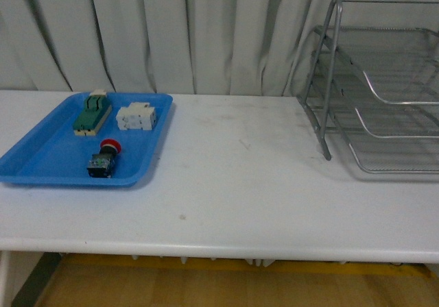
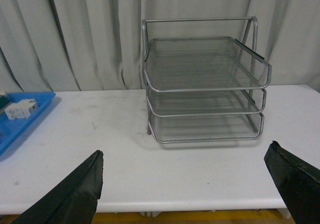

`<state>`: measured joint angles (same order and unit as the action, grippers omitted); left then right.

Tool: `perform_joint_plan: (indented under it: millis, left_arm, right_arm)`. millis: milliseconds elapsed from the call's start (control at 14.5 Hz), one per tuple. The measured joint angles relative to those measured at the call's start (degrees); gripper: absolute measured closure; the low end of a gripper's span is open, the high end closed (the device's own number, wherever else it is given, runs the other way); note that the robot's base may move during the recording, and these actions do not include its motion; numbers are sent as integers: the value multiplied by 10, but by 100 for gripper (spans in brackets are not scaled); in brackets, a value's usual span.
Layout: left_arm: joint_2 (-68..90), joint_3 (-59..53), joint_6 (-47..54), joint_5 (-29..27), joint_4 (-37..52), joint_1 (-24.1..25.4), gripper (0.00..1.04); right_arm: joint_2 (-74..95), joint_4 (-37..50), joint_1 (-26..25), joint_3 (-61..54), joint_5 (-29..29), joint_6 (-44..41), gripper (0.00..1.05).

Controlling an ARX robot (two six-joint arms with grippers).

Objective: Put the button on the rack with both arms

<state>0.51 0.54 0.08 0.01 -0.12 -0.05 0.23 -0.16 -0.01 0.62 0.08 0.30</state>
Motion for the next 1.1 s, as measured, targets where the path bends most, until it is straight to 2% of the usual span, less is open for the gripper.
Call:
perform_joint_plan:
  millis: [1101]
  left_arm:
    - [0, 0, 0, 0, 0, 0, 7]
  right_arm:
    - [0, 0, 0, 0, 0, 0, 6]
